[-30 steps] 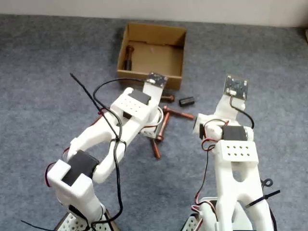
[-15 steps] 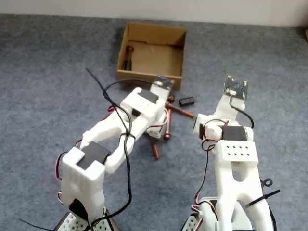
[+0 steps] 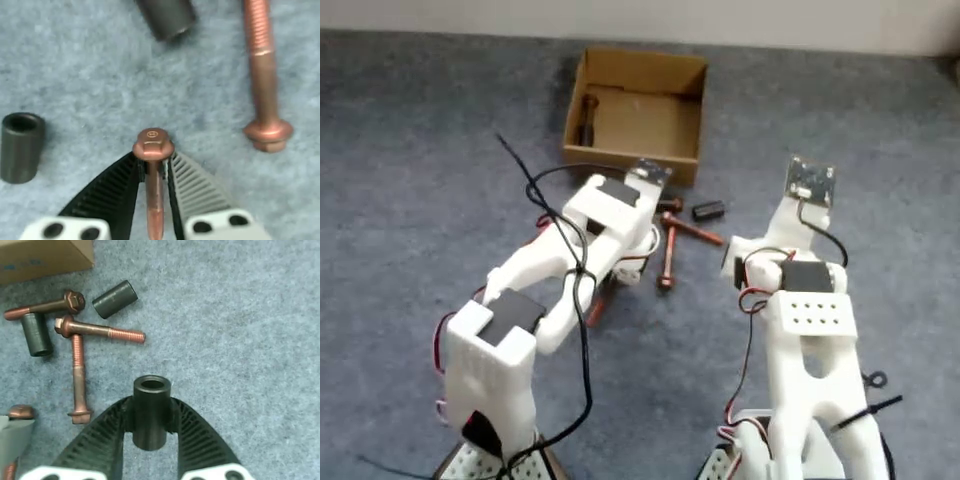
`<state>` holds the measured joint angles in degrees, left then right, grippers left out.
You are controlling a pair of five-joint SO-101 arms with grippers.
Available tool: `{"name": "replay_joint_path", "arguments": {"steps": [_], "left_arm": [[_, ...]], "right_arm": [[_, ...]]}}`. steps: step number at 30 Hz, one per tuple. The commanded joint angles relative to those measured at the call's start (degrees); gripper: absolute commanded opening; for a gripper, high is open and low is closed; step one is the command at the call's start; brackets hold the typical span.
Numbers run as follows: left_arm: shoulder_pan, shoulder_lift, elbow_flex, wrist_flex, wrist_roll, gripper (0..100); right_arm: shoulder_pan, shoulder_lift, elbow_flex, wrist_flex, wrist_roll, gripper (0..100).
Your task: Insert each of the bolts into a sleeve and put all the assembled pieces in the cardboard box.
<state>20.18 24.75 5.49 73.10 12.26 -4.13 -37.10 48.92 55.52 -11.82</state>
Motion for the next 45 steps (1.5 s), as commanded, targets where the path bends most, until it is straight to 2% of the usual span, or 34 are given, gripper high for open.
{"name": "replay_joint_path", "arguments": {"steps": [1, 11, 13, 16, 20, 24, 30, 39, 45], "left_arm": [[-1.5, -7.1, 1.4, 2.4, -3.0, 1], [-1.7, -40.9, 17.0, 1.7, -3.1, 1], [-1.8, -49.0, 21.7, -0.8, -3.1, 1], [-2.1, -61.1, 30.4, -6.9, -3.1, 1], [-6.2, -74.4, 41.6, -16.7, -2.9, 1], [-9.9, -85.6, 50.5, -24.9, -2.6, 1], [-10.5, -102.5, 60.4, -32.9, -2.6, 1], [-10.1, -128.2, 71.1, -41.5, -2.5, 1], [-7.6, -128.8, 71.5, -42.5, -2.5, 1]], "right_arm": [[0.0, -1.9, -0.2, -0.7, -0.3, 0.5], [-5.8, -3.1, -0.7, 6.8, -0.2, 0.5], [-7.0, -5.8, -0.5, 7.2, -0.1, 0.5], [-9.8, -12.5, -0.2, 7.2, 4.1, 0.5], [-13.3, -21.7, 4.0, 6.5, 5.4, 0.5], [-17.6, -28.3, 11.0, -0.2, 5.5, 0.5], [-24.8, -34.2, 22.9, -13.8, 5.5, 0.5], [-37.8, -41.4, 28.8, -20.8, 5.5, 0.5], [-48.6, -49.2, 34.9, -26.8, 5.5, 0.5]]}}
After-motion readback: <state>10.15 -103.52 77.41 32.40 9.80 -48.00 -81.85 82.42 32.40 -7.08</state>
